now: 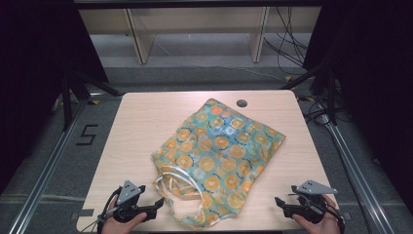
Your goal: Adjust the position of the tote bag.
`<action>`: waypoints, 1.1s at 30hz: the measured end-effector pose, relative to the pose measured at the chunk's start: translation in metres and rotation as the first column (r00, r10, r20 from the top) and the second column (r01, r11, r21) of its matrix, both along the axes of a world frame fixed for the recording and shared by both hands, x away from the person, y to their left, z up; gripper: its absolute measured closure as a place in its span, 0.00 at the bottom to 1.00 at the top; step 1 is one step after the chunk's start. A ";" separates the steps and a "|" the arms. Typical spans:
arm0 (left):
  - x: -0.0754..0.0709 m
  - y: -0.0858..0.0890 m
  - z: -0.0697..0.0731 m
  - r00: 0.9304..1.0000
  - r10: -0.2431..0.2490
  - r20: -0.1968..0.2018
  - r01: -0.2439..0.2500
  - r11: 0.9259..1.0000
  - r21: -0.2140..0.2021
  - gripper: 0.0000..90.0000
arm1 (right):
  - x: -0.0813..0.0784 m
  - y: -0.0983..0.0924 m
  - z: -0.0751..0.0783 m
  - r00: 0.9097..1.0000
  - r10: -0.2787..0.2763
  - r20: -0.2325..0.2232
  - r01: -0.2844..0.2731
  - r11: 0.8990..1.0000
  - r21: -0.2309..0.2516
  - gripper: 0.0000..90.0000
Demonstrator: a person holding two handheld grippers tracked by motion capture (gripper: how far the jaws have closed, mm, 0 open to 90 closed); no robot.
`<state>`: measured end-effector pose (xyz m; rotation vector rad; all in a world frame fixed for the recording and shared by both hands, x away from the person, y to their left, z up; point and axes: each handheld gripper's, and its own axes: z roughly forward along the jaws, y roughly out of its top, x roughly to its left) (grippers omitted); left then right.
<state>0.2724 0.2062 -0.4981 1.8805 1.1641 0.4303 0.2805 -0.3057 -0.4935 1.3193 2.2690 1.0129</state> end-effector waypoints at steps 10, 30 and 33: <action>0.007 0.004 0.005 1.000 0.006 0.007 -0.006 1.000 0.003 0.18 | -0.001 0.003 0.001 1.000 -0.021 -0.019 0.022 1.000 0.020 0.27; 0.094 -0.006 0.037 0.996 -0.091 -0.012 0.091 0.994 0.058 0.20 | 0.005 0.025 0.007 0.999 0.035 -0.005 -0.035 0.997 0.074 0.25; 0.124 -0.004 0.037 0.997 -0.069 -0.041 0.072 0.996 0.060 0.20 | 0.014 0.032 0.006 0.997 0.071 0.013 -0.071 0.995 0.069 0.24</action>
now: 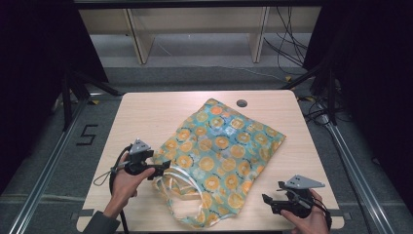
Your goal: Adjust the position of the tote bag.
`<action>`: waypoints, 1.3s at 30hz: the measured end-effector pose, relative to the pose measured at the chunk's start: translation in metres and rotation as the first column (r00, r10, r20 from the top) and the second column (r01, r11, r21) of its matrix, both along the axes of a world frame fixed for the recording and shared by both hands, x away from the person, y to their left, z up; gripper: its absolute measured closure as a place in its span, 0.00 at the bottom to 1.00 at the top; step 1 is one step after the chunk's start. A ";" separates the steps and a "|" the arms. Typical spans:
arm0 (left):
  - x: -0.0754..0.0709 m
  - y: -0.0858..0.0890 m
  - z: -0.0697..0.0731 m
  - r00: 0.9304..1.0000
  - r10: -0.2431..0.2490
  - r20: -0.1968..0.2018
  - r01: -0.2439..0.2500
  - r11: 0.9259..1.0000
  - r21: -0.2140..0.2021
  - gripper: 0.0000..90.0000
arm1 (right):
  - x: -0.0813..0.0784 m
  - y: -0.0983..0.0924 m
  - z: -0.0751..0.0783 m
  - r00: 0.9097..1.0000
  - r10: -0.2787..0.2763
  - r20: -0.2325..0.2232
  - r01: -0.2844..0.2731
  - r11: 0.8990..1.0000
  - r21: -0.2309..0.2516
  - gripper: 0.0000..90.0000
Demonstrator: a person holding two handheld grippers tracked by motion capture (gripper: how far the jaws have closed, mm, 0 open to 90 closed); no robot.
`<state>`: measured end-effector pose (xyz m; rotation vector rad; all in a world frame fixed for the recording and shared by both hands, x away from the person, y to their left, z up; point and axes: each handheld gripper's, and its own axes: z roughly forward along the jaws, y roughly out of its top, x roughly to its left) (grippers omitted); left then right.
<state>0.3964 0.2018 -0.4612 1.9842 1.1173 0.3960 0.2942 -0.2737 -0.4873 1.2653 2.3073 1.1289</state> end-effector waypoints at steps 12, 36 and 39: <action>0.079 -0.005 -0.020 0.994 0.039 -0.103 -0.032 0.997 0.063 0.24 | 0.026 0.027 0.004 1.000 0.010 0.014 -0.010 1.000 -0.023 0.23; 0.102 -0.018 -0.047 0.991 -0.066 -0.115 0.075 0.994 0.074 0.71 | 0.059 0.074 -0.017 0.995 -0.010 -0.095 0.002 0.996 -0.085 0.38; 0.100 -0.019 -0.049 0.992 -0.078 -0.095 0.087 0.992 0.091 0.89 | 0.066 0.073 -0.019 0.999 0.000 -0.054 -0.007 0.993 -0.119 0.55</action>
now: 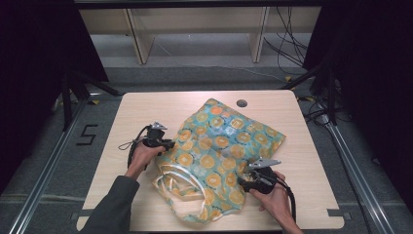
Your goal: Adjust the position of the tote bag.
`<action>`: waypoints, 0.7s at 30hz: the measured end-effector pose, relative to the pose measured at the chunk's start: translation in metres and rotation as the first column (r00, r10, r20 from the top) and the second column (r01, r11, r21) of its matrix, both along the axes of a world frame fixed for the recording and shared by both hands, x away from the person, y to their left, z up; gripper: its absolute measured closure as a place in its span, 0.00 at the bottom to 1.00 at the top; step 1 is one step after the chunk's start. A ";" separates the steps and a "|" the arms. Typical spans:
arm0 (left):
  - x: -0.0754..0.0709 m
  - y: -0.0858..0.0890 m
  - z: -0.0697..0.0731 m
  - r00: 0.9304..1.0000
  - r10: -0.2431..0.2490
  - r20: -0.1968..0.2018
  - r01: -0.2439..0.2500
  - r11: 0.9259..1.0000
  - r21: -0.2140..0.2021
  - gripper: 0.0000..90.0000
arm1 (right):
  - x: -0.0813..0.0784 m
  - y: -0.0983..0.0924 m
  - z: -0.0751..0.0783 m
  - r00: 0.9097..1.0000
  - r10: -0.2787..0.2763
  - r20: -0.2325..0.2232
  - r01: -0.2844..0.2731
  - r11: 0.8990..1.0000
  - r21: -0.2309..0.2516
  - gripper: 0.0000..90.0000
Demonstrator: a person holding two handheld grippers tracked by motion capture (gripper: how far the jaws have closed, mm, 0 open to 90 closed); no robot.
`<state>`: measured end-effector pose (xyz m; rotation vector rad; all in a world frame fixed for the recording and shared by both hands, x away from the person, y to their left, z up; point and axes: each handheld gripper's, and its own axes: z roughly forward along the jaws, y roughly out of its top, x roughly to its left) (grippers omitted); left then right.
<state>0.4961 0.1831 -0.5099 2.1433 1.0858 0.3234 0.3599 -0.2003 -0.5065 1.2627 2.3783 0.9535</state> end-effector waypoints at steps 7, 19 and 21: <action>-0.008 -0.004 0.002 0.999 -0.023 0.022 0.022 0.999 0.045 0.99 | 0.017 -0.005 0.000 0.996 0.083 0.036 -0.082 0.996 -0.033 0.95; -0.060 -0.007 0.011 0.991 -0.114 0.067 0.110 0.992 0.068 0.99 | 0.040 -0.012 0.002 0.992 0.091 0.084 -0.080 0.990 -0.118 1.00; -0.076 -0.010 0.012 0.988 -0.142 0.065 0.140 0.989 0.038 0.99 | 0.051 -0.015 0.002 0.992 0.082 0.101 -0.069 0.989 -0.128 1.00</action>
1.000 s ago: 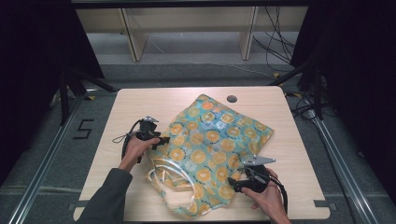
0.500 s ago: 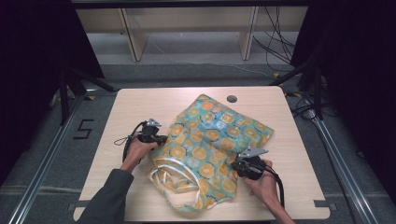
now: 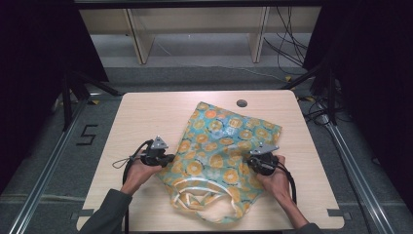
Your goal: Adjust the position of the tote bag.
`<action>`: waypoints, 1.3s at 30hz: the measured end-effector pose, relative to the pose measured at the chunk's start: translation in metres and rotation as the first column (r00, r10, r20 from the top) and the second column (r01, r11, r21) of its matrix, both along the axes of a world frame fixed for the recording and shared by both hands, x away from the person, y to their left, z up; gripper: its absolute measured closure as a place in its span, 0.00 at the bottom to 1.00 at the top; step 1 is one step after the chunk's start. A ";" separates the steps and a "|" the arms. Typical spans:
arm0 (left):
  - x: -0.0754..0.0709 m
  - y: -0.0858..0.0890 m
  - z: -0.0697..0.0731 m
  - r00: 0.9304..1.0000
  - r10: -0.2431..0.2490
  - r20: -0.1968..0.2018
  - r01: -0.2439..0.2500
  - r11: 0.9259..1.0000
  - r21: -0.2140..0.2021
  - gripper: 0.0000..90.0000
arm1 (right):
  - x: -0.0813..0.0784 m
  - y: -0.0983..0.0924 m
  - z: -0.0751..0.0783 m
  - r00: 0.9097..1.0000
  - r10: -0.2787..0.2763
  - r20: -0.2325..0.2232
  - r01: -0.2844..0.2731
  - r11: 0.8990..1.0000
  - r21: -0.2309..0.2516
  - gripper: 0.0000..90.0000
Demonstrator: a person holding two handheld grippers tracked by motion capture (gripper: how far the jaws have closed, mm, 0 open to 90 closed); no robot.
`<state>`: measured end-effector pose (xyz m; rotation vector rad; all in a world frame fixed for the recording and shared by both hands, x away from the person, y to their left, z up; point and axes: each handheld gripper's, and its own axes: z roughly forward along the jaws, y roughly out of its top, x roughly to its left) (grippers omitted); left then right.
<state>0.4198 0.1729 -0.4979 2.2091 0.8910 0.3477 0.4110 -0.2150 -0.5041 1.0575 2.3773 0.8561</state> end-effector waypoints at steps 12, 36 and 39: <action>-0.050 -0.003 0.001 0.997 -0.075 0.005 0.075 0.997 -0.023 0.99 | 0.035 0.000 0.003 1.000 -0.016 0.021 0.016 1.000 0.016 1.00; -0.091 -0.023 0.039 0.995 -0.028 0.098 0.046 0.982 -0.185 0.53 | -0.025 -0.023 0.057 0.998 0.036 0.049 -0.045 0.981 0.189 0.72; -0.100 -0.035 0.044 0.994 -0.065 0.087 0.082 0.975 -0.205 0.45 | -0.036 -0.025 0.057 0.997 0.052 0.058 -0.062 0.982 0.180 0.70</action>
